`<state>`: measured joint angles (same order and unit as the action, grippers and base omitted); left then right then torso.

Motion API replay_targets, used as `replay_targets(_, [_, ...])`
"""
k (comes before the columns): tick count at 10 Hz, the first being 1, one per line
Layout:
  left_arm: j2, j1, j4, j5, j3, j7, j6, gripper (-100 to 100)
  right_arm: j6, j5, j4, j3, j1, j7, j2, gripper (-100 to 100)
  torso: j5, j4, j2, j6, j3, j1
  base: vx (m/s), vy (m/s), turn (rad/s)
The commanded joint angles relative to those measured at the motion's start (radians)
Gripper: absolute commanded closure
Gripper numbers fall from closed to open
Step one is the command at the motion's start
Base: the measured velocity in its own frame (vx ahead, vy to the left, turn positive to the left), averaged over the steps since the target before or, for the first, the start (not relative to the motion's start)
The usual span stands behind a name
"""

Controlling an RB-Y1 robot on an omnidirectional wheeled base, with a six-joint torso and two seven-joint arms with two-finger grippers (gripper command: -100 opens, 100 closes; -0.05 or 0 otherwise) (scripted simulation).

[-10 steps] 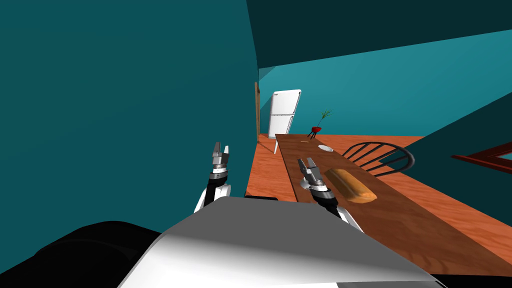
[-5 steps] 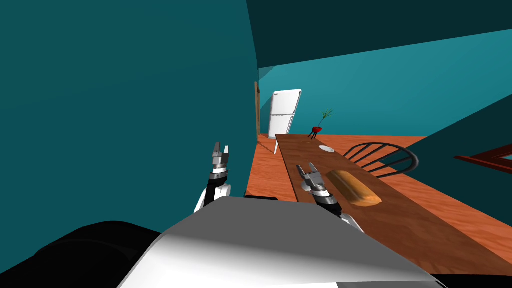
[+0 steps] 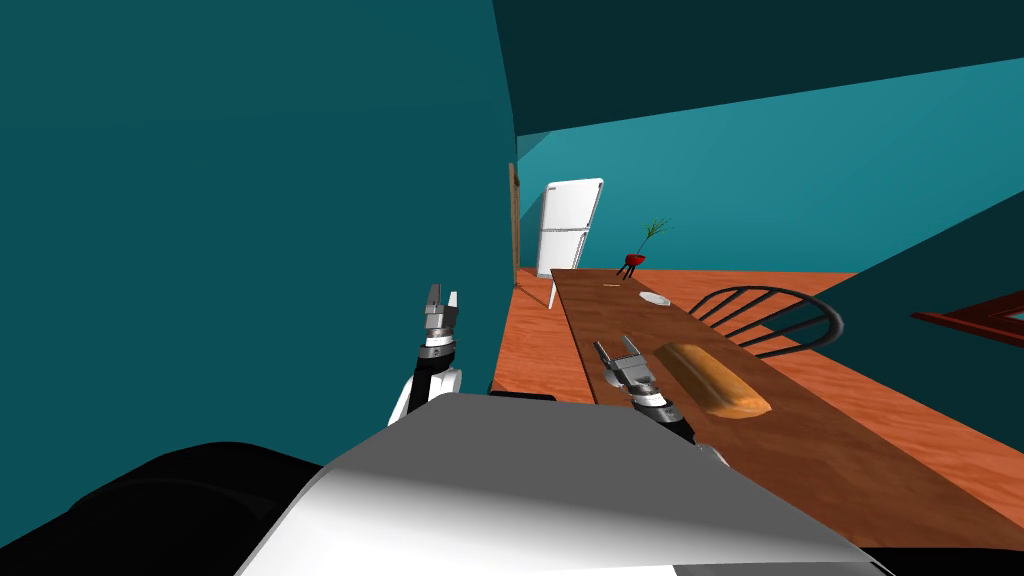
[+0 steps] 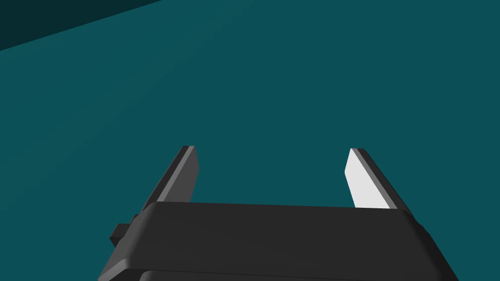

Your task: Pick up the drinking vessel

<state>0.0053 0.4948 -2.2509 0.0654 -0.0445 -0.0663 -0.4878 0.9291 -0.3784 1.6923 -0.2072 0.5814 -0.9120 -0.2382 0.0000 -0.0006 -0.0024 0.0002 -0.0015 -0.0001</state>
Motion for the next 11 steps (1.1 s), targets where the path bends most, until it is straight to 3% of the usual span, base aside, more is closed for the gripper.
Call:
replay_targets(1, [0.0, 0.0, 0.0, 0.0, 0.0, 0.0, 0.0, 0, 0.003, -0.017, -0.018, -0.007, 0.0, -0.05, -0.005, -100, 0.0, 0.0, 0.0, 0.0, 0.0, 0.0, 0.036, 0.001, -0.01])
replay_targets(2, [0.0, 0.0, 0.0, 0.0, 0.0, 0.0, 0.0, 0, 0.028, -0.047, -0.064, -0.025, 0.008, -0.078, -0.015, -100, 0.0, 0.0, 0.0, 0.0, 0.0, 0.0, 0.035, 0.003, -0.011])
replay_targets(4, [0.0, 0.0, 0.0, 0.0, 0.0, 0.0, 0.0, 0, 0.028, -0.047, -0.07, -0.025, 0.008, -0.115, -0.015, -100, 0.0, 0.0, 0.0, 0.0, 0.0, 0.0, 0.027, -0.003, -0.004])
replay_targets(5, [0.0, 0.0, 0.0, 0.0, 0.0, 0.0, 0.0, 0, 0.053, -0.077, -0.117, -0.042, 0.016, -0.154, -0.024, -100, 0.0, 0.0, 0.001, 0.0, 0.001, 0.0, 0.035, -0.005, -0.013])
replay_targets(9, [0.0, 0.0, 0.0, 0.0, 0.0, 0.0, 0.0, 0, 0.077, -0.107, -0.177, -0.06, 0.024, -0.243, -0.034, -100, 0.0, 0.0, 0.0, 0.0, 0.0, 0.0, 0.033, 0.001, -0.008])
replay_targets(10, [0.0, 0.0, 0.0, 0.0, 0.0, 0.0, 0.0, 0, 0.101, -0.137, -0.223, -0.078, 0.031, -0.284, -0.044, -100, 0.0, 0.0, 0.001, 0.0, 0.001, 0.0, 0.028, 0.007, -0.011])
replay_targets(11, [0.0, 0.0, 0.0, 0.0, 0.0, 0.0, 0.0, 0, 0.101, -0.137, -0.231, -0.078, 0.031, -0.306, -0.044, -100, 0.0, 0.0, 0.001, 0.0, 0.001, 0.0, 0.031, 0.005, -0.016])
